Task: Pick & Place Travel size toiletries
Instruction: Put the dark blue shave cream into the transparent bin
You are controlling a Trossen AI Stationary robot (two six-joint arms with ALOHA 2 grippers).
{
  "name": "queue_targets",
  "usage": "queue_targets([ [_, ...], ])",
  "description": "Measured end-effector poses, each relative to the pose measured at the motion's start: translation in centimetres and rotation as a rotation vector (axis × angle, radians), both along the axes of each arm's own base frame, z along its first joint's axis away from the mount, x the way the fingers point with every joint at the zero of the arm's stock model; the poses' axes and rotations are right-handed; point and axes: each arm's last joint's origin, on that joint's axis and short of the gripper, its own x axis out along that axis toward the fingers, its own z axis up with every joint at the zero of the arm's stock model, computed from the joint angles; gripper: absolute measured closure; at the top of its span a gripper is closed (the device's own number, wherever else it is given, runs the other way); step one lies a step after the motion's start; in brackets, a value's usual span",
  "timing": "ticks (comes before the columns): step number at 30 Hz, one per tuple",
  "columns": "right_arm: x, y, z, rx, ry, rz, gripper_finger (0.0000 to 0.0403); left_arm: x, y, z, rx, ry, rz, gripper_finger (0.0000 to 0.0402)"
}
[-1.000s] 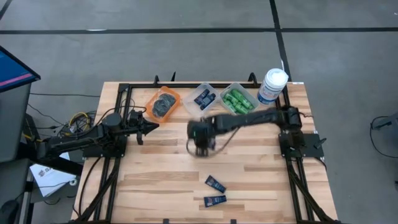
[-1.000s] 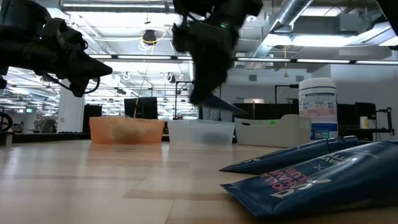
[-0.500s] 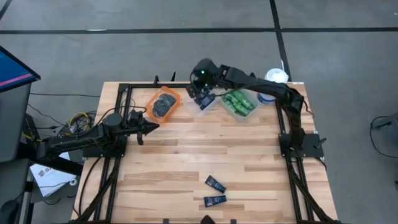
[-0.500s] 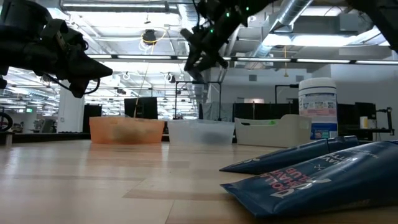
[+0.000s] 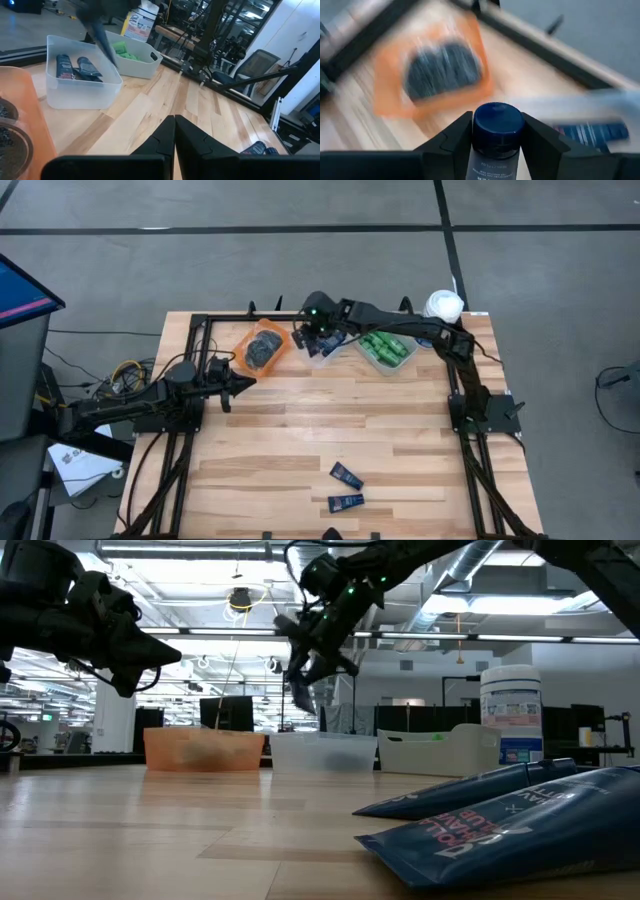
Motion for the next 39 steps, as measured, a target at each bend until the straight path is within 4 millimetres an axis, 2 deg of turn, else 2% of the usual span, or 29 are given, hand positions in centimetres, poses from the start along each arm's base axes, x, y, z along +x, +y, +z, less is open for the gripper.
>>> queue_targets([
  [3,0.3,-0.1,-1.2,0.005,0.037,0.009,0.0251,0.0,0.0,0.0,0.0,0.0,0.0,0.0398],
  [7,0.4,-0.3,-2.4,-0.004,0.09,0.028,0.0269,0.0,0.0,0.0,-0.003,0.0,-0.001,0.0398],
  [15,0.5,-0.5,-2.3,-0.052,0.094,0.058,0.0321,0.0,0.0,0.0,-0.008,-0.002,-0.004,0.0398],
  [18,0.3,-0.1,-2.0,-0.025,0.132,0.114,0.032,0.0,0.0,0.0,-0.007,-0.003,-0.004,0.0398],
  [21,0.1,1.0,-0.3,0.03,0.185,0.201,0.0303,0.0,0.0,0.0,-0.007,-0.003,-0.004,0.0398],
  [24,-0.1,3.4,1.1,0.06,0.278,0.293,0.027,0.0,0.0,0.0,-0.007,-0.003,-0.004,0.0398],
  [26,0.0,5.8,1.4,0.065,0.334,0.36,0.0244,0.0,0.0,0.0,-0.007,-0.003,-0.004,0.0398],
  [32,0.1,13.7,0.9,0.119,0.459,0.476,0.0172,0.0,0.0,0.0,-0.007,-0.003,-0.003,0.0398],
  [36,0.2,18.4,-0.1,0.151,0.494,0.487,0.0158,0.0,0.0,0.0,-0.003,-0.002,-0.003,0.0398],
  [39,-0.2,21.6,0.0,0.171,0.504,0.485,0.0159,0.0,0.0,0.0,-0.002,-0.001,-0.004,0.0398],
])
